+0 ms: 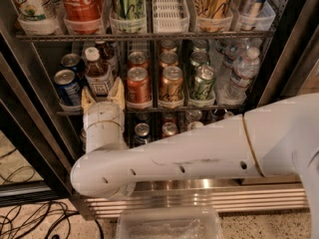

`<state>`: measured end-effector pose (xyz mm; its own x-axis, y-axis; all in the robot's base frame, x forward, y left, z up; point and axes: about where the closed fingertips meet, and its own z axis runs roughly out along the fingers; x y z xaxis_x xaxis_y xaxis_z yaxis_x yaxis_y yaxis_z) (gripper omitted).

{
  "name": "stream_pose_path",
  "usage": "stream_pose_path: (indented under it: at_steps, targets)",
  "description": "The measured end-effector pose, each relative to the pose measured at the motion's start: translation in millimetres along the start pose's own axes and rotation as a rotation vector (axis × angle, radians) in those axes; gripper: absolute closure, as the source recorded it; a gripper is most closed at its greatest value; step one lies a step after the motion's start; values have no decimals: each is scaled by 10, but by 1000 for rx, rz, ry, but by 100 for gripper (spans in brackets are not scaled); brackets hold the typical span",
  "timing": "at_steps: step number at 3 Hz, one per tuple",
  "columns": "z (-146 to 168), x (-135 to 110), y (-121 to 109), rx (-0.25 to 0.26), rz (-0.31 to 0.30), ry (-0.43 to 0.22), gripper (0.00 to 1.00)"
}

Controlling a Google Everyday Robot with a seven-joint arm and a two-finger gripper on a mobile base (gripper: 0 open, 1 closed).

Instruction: Pick blue plastic bottle from middle shelf of fridge

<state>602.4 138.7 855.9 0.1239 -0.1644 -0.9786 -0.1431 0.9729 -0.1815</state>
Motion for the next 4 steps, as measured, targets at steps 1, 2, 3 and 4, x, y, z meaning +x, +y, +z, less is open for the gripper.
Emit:
stream_pose_path:
  at_steps: [1,2,3,4]
  targets:
    - [25,40,2,-2,11,14,52]
    - [38,75,22,-19,33,32,75]
    - [46,98,43,-40,54,49,100]
    - [46,97,43,-40,54,49,100]
